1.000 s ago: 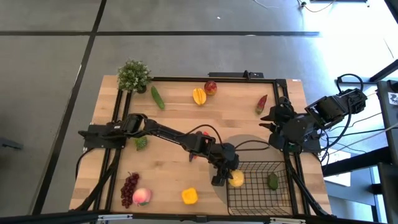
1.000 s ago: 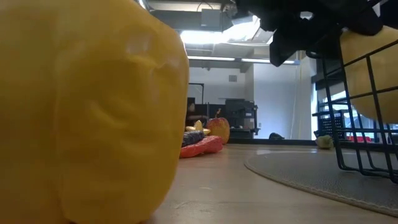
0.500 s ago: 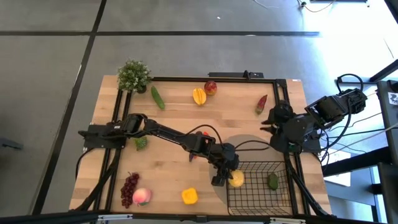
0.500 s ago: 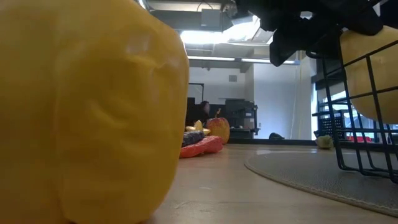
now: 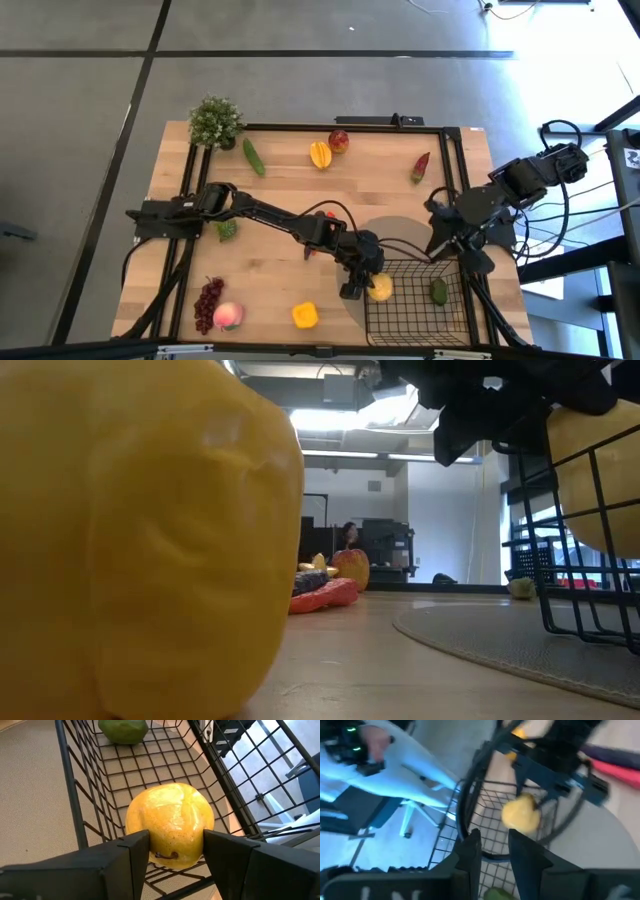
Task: Build produce basket
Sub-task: Put the yellow pear into the wire basket
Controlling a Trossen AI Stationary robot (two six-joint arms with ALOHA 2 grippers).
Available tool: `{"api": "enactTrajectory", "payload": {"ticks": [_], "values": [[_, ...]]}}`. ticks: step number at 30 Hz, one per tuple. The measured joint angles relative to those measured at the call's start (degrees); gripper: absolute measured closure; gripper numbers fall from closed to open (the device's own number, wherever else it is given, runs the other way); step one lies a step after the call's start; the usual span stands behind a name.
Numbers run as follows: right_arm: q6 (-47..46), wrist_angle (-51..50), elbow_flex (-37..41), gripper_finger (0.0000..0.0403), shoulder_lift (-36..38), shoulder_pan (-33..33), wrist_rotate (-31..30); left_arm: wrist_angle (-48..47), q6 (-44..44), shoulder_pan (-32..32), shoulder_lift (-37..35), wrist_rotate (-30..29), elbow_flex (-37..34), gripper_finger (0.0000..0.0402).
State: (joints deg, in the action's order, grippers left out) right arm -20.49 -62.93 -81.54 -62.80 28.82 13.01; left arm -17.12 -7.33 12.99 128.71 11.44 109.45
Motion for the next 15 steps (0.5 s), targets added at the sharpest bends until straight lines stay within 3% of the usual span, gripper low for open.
{"api": "enactTrajectory", "payload": {"ticks": [15], "values": [[-0.2, 1.0, 3.1, 0.0313, -0.2, 0.0, -2.4, -0.3, -1.0, -0.2, 0.0, 0.0, 0.0, 0.0247]]}}
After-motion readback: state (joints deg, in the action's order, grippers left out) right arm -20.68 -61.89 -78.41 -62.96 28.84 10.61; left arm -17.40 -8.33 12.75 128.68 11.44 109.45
